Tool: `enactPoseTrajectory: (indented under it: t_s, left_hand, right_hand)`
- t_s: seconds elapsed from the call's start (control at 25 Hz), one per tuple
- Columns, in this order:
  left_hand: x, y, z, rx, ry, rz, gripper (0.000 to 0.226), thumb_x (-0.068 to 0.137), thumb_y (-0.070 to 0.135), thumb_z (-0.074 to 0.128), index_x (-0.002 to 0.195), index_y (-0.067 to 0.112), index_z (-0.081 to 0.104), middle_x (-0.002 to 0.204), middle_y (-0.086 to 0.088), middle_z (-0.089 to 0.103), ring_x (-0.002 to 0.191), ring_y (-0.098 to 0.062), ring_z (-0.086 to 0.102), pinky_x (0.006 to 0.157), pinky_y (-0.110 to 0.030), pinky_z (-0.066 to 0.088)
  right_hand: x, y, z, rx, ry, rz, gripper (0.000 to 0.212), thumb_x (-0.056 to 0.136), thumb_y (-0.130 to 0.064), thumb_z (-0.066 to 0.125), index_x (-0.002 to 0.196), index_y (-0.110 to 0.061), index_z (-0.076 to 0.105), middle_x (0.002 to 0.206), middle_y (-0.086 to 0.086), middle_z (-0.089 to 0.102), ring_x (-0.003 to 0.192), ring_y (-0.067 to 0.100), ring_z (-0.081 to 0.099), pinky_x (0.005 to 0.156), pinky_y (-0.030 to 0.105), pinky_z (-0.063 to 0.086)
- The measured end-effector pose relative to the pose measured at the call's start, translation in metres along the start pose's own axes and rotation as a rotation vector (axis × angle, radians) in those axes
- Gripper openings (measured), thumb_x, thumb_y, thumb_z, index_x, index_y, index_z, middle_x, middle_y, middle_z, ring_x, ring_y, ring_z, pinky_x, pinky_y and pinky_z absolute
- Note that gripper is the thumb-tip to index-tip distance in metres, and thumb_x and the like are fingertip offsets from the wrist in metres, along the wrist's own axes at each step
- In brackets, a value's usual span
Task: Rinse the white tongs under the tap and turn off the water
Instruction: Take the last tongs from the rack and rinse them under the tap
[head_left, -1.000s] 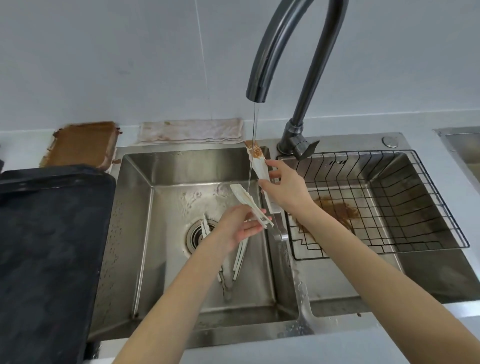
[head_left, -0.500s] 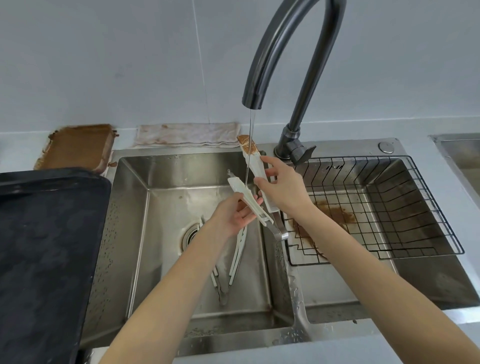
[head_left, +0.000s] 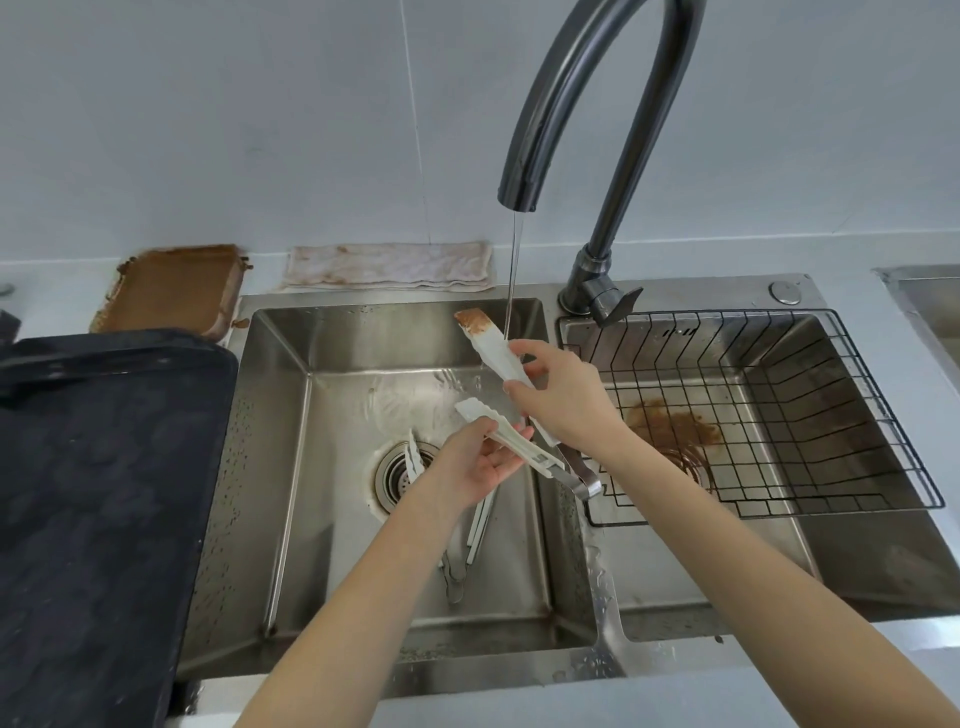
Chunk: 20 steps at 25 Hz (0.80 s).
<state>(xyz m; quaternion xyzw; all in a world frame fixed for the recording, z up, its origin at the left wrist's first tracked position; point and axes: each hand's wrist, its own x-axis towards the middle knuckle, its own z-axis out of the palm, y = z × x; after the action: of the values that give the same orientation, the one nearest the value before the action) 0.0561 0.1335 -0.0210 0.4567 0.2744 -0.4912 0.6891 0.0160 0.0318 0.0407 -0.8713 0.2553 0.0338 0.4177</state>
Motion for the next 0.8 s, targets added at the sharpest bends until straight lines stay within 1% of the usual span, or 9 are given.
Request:
enactPoseTrajectory:
  t_s: [0.08, 0.16, 0.24, 0.32, 0.4, 0.52, 0.6, 0.68, 0.8]
  left_hand:
    - [-0.001, -0.001, -0.001, -0.006, 0.005, 0.002, 0.015, 0.096, 0.001, 0.036, 0.085, 0.003, 0.047, 0.08, -0.016, 0.056, 0.074, -0.026, 0.059, 0.086, -0.043, 0.045]
    - [-0.002, -0.003, -0.001, -0.015, 0.003, 0.004, 0.016, 0.096, 0.0, 0.037, 0.084, 0.003, 0.047, 0.079, -0.016, 0.055, 0.073, -0.026, 0.059, 0.087, -0.045, 0.045]
    - [-0.001, -0.006, -0.002, -0.018, -0.008, -0.003, 0.015, 0.095, 0.0, 0.036, 0.085, 0.003, 0.047, 0.081, -0.016, 0.055, 0.073, -0.027, 0.06, 0.088, -0.046, 0.047]
    - [0.0, -0.008, -0.004, -0.007, -0.016, -0.015, 0.014, 0.095, 0.001, 0.037, 0.087, 0.003, 0.048, 0.083, -0.017, 0.056, 0.067, -0.028, 0.065, 0.079, -0.044, 0.054]
    - [0.0, -0.011, -0.005, 0.007, -0.02, -0.028, 0.012, 0.095, 0.001, 0.038, 0.089, 0.004, 0.048, 0.083, -0.017, 0.056, 0.057, -0.027, 0.068, 0.071, -0.045, 0.057]
    - [0.0, -0.014, -0.006, 0.03, -0.036, -0.051, 0.01, 0.095, 0.002, 0.038, 0.099, 0.003, 0.047, 0.085, -0.016, 0.056, 0.047, -0.024, 0.069, 0.079, -0.047, 0.049]
    - [-0.001, -0.016, -0.005, 0.046, -0.046, -0.067, 0.009, 0.095, 0.003, 0.038, 0.1, 0.002, 0.045, 0.084, -0.016, 0.056, 0.044, -0.023, 0.068, 0.078, -0.046, 0.049]
    - [-0.003, -0.018, -0.005, 0.06, -0.057, -0.069, 0.009, 0.095, 0.003, 0.038, 0.098, 0.003, 0.046, 0.083, -0.015, 0.056, 0.048, -0.023, 0.069, 0.081, -0.046, 0.048]
    - [-0.005, -0.021, -0.003, 0.15, -0.01, 0.003, 0.021, 0.096, 0.006, 0.035, 0.116, 0.003, 0.043, 0.082, -0.01, 0.054, 0.067, -0.02, 0.062, 0.078, -0.04, 0.051]
  right_hand:
    - [-0.002, 0.0, 0.002, -0.003, -0.006, -0.006, 0.05, 0.089, -0.019, 0.054, 0.138, -0.021, 0.045, 0.122, 0.005, 0.064, 0.067, 0.0, 0.051, 0.047, -0.003, 0.037]
    - [-0.004, -0.001, 0.002, -0.002, -0.008, -0.013, 0.05, 0.089, -0.018, 0.054, 0.138, -0.02, 0.044, 0.122, 0.005, 0.064, 0.067, 0.0, 0.051, 0.05, -0.001, 0.038]
    - [-0.007, -0.001, 0.002, -0.002, -0.009, -0.009, 0.05, 0.088, -0.017, 0.054, 0.138, -0.021, 0.044, 0.123, 0.004, 0.064, 0.081, 0.007, 0.052, 0.065, 0.012, 0.04]
    - [-0.012, 0.002, 0.002, -0.002, -0.009, 0.008, 0.05, 0.088, -0.017, 0.054, 0.137, -0.021, 0.044, 0.122, 0.003, 0.063, 0.085, 0.01, 0.052, 0.071, 0.021, 0.04]
    - [-0.016, 0.007, 0.003, 0.004, -0.006, 0.023, 0.05, 0.087, -0.017, 0.053, 0.136, -0.022, 0.044, 0.12, 0.004, 0.063, 0.078, 0.012, 0.056, 0.064, 0.02, 0.042]
    - [-0.022, 0.016, 0.003, 0.009, -0.007, 0.051, 0.048, 0.087, -0.017, 0.054, 0.134, -0.022, 0.042, 0.106, 0.005, 0.063, 0.059, 0.007, 0.054, 0.052, 0.018, 0.039]
    - [-0.026, 0.02, 0.004, 0.021, -0.007, 0.073, 0.048, 0.086, -0.018, 0.054, 0.132, -0.022, 0.041, 0.095, 0.001, 0.06, 0.057, 0.006, 0.05, 0.051, 0.02, 0.039]
    - [-0.029, 0.022, 0.006, 0.034, -0.003, 0.091, 0.049, 0.085, -0.019, 0.054, 0.131, -0.023, 0.04, 0.09, 0.0, 0.058, 0.059, 0.008, 0.052, 0.055, 0.023, 0.042]
    - [-0.03, 0.025, 0.008, 0.07, -0.004, 0.107, 0.05, 0.086, -0.019, 0.054, 0.133, -0.02, 0.037, 0.079, -0.007, 0.053, 0.064, 0.011, 0.055, 0.058, 0.025, 0.044]
